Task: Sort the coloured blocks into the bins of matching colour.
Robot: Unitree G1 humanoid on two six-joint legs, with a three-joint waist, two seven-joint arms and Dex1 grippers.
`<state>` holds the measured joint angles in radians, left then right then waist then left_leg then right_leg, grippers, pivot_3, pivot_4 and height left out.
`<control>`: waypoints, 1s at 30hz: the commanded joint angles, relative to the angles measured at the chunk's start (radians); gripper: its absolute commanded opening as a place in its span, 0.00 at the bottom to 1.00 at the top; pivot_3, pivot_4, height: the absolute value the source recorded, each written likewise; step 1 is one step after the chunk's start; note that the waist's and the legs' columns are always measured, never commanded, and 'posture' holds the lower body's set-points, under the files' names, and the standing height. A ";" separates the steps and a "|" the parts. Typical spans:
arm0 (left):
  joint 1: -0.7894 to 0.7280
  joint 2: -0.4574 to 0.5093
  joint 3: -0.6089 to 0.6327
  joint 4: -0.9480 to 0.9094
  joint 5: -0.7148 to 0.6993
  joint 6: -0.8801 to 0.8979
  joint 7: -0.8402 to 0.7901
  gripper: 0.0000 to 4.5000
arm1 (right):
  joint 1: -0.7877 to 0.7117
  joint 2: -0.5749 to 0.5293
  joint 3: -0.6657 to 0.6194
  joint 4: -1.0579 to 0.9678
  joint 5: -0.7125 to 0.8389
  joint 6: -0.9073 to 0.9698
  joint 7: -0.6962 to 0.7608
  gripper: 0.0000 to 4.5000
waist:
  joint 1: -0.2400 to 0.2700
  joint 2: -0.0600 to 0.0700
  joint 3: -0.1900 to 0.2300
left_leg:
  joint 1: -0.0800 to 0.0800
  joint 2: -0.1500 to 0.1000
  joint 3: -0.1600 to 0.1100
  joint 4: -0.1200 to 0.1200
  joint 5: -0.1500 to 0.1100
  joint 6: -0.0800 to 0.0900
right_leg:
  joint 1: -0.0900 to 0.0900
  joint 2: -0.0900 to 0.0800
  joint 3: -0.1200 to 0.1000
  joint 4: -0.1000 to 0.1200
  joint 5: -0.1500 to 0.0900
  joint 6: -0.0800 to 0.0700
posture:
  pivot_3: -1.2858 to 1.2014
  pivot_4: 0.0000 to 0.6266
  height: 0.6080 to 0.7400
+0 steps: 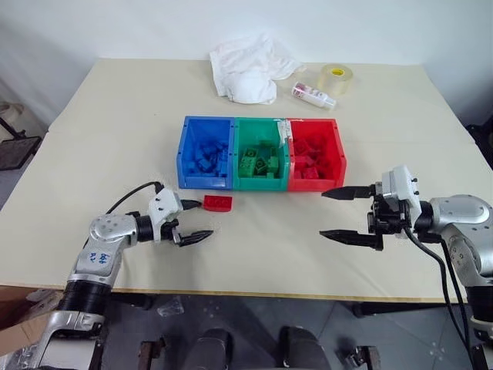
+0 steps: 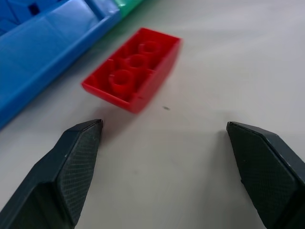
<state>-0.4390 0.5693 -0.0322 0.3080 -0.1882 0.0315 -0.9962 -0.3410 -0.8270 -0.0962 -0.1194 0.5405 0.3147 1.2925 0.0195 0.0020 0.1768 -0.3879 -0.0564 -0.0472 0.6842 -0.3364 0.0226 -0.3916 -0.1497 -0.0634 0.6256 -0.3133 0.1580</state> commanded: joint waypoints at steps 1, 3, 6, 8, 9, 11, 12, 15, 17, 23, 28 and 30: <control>-0.028 -0.029 -0.026 0.050 0.023 -0.043 0.004 0.98 | 0.006 -0.008 -0.042 -0.044 0.027 0.005 -0.015 1.00 | 0.002 0.000 0.000 | 0.000 0.000 0.000 0.000 0.000 0.000 | 0.000 0.000 0.000 0.000 0.000 0.000 | 0.52 0.24 1.00; -0.059 -0.058 -0.036 0.096 0.035 -0.074 0.011 0.98 | 0.009 -0.007 -0.042 -0.046 0.027 0.006 -0.020 1.00 | 0.005 0.000 0.000 | 0.000 0.000 0.000 0.000 0.000 0.000 | 0.000 0.000 0.000 0.000 0.000 0.000 | 0.52 0.24 1.00; -0.091 -0.093 -0.049 0.137 0.041 -0.098 0.005 0.98 | 0.010 -0.006 -0.041 -0.050 0.028 0.008 -0.025 1.00 | 0.008 0.000 0.000 | 0.000 -0.001 0.000 0.002 0.000 0.000 | 0.001 0.000 0.000 0.000 0.000 0.000 | 0.52 0.24 1.00; -0.103 -0.116 -0.049 0.149 0.034 -0.125 -0.007 0.90 | 0.007 -0.005 -0.040 -0.048 0.027 0.007 -0.027 1.00 | 0.007 0.000 0.000 | 0.000 -0.001 0.000 0.002 0.000 0.000 | 0.001 0.000 0.000 0.000 0.000 0.001 | 0.52 0.24 1.00; -0.108 -0.124 -0.048 0.154 0.032 -0.131 -0.009 0.85 | 0.006 -0.005 -0.040 -0.047 0.027 0.007 -0.028 1.00 | 0.006 0.000 0.000 | 0.000 -0.001 0.000 0.002 0.000 0.000 | 0.001 0.000 0.000 0.000 0.000 0.001 | 0.52 0.24 1.00; -0.112 -0.133 -0.050 0.152 0.027 -0.129 -0.021 0.71 | 0.007 -0.006 -0.040 -0.049 0.028 0.007 -0.031 1.00 | 0.004 0.000 0.000 | 0.000 -0.001 0.000 0.001 0.000 0.000 | 0.001 0.000 0.000 0.000 0.000 0.001 | 0.52 0.24 1.00; -0.113 -0.135 -0.051 0.152 0.026 -0.132 -0.026 0.64 | 0.009 -0.006 -0.041 -0.050 0.028 0.007 -0.033 1.00 | 0.004 0.000 0.000 | 0.000 -0.001 0.000 0.001 0.000 0.000 | 0.001 0.000 0.000 0.000 0.000 0.001 | 0.52 0.24 1.00; -0.113 -0.140 -0.051 0.150 0.018 -0.143 -0.048 0.52 | 0.015 -0.008 -0.043 -0.055 0.031 0.007 -0.037 1.00 | 0.003 0.000 0.000 | 0.000 -0.001 0.000 0.001 0.000 0.000 | 0.001 0.000 0.000 0.000 0.000 0.001 | 0.52 0.24 1.00; -0.114 -0.141 -0.052 0.149 0.021 -0.149 -0.053 0.52 | 0.017 -0.009 -0.042 -0.056 0.031 0.007 -0.039 1.00 | 0.004 0.000 0.000 | 0.000 -0.001 0.000 0.001 0.000 0.000 | 0.001 0.000 0.000 0.000 0.000 0.001 | 0.52 0.24 1.00; -0.106 -0.135 -0.044 0.059 -0.007 -0.116 -0.067 0.52 | 0.023 -0.009 -0.045 -0.061 0.033 0.004 -0.041 1.00 | 0.004 0.000 0.000 | 0.000 0.000 0.000 0.001 0.000 0.000 | 0.001 0.000 0.000 0.000 0.000 0.001 | 0.52 0.24 1.00; -0.189 -0.110 0.042 -0.071 -0.051 0.045 0.052 0.52 | 0.032 -0.012 -0.053 -0.064 0.034 0.004 -0.042 1.00 | 0.006 0.000 0.000 | -0.001 0.000 -0.001 0.002 0.000 0.000 | 0.001 0.000 0.000 0.000 0.000 0.001 | 0.52 0.24 1.00; -0.242 -0.103 0.074 -0.046 -0.046 0.090 0.114 0.52 | 0.033 -0.010 -0.054 -0.063 0.033 0.003 -0.042 1.00 | 0.005 0.000 0.000 | -0.001 0.000 -0.001 0.002 0.000 0.000 | 0.001 0.000 0.000 0.000 0.000 0.001 | 0.52 0.24 1.00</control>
<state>-0.6546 0.4530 0.0024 0.2818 -0.2155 0.0927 -0.9307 -0.3079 -0.8271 -0.1185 -0.1539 0.5578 0.3268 1.2520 0.0242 0.0018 0.1768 -0.3885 -0.0566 -0.0479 0.6862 -0.3361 0.0230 -0.3909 -0.1497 -0.0637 0.6256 -0.3130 0.1586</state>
